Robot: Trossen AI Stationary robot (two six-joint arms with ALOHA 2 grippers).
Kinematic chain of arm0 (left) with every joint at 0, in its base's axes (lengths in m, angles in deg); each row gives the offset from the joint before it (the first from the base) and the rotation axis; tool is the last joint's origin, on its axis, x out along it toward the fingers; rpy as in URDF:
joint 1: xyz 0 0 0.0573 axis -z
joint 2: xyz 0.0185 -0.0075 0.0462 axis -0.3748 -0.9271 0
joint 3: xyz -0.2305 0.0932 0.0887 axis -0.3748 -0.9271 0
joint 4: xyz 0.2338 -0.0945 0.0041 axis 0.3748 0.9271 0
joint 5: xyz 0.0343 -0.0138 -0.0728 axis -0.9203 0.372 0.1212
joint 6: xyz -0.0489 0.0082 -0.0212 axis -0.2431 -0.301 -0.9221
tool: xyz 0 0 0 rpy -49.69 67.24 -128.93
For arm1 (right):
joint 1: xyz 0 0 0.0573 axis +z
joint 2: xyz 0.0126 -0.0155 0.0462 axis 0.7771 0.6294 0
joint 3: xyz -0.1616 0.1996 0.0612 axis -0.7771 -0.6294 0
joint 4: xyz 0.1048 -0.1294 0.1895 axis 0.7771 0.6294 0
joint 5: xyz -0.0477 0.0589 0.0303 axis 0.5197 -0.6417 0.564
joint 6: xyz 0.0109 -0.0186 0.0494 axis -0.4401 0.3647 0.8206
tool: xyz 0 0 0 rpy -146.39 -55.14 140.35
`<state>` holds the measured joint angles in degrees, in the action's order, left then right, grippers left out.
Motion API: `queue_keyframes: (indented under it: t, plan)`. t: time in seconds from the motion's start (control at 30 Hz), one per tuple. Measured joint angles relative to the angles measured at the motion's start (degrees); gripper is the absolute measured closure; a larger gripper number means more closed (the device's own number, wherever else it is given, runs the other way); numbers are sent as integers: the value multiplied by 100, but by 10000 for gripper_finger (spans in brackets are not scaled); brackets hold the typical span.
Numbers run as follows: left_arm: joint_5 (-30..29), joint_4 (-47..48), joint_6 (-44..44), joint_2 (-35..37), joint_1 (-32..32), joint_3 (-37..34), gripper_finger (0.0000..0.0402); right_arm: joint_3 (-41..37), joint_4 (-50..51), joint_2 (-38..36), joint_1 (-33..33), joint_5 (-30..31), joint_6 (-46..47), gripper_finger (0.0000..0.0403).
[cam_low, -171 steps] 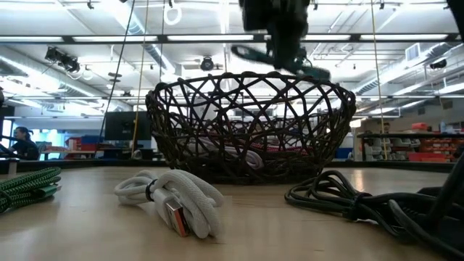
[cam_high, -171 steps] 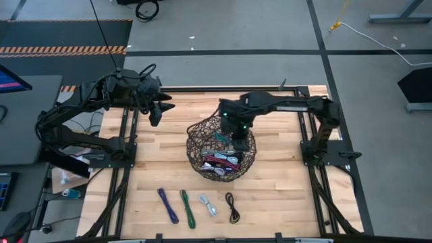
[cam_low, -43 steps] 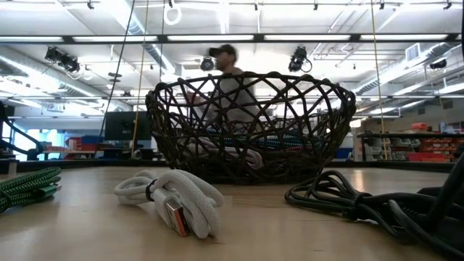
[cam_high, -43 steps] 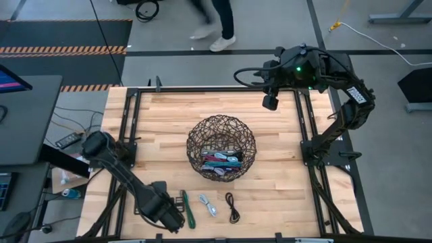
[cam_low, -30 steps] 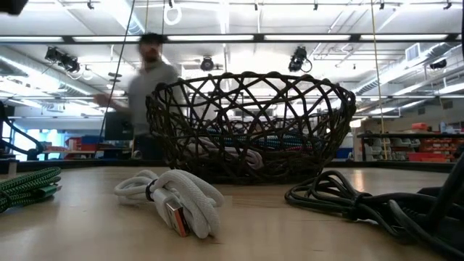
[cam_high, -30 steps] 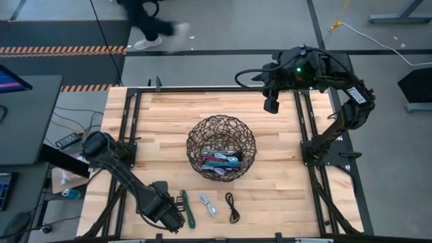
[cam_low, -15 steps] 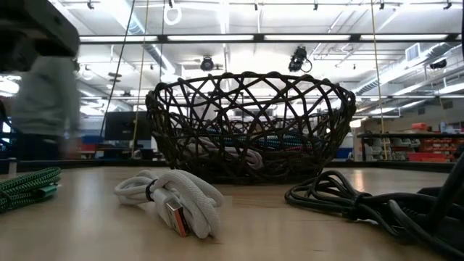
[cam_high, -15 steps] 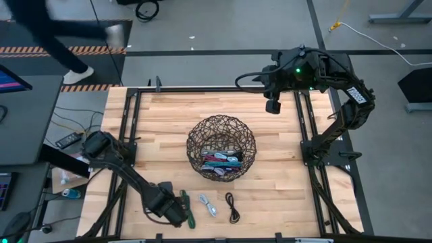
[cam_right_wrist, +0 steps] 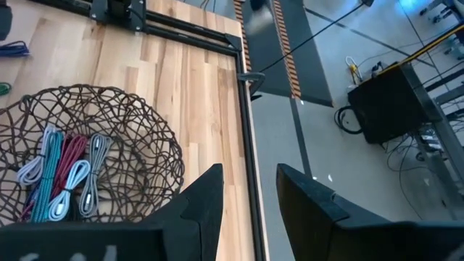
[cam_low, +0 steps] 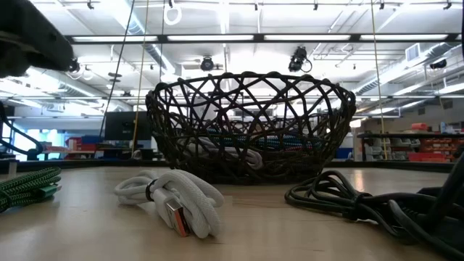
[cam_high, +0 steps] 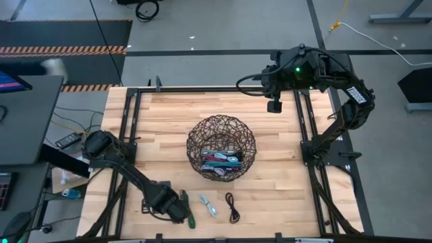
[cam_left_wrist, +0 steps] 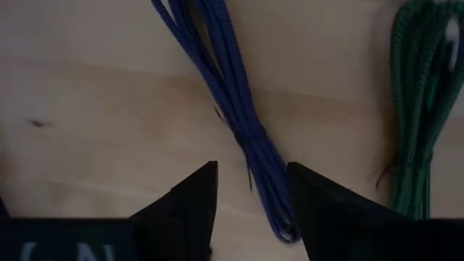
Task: Pick and place USB-C Cables
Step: Put the dark blue charger cable into the black mesh basket
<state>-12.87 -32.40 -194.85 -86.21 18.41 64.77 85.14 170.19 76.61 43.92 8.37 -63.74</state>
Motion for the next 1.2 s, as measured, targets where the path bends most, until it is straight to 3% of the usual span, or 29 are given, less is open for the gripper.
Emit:
queue_keyframes:
  t: [0.27,0.73,0.87,1.0,1.2]
  plan:
    - [-34,160,0,-26,-45,1,230,0,-5,0,0,0,0,268]
    - [35,-411,33,-603,-41,22,232,0,-5,0,0,0,0,268]
    - [-18,-463,31,-612,-41,22,275,0,-5,0,0,-2,20,268]
    - [-218,-517,75,-614,-36,25,369,0,-4,0,2,-2,20,268]
    - [-521,-438,136,-528,-41,18,372,0,-3,0,2,-2,22,268]
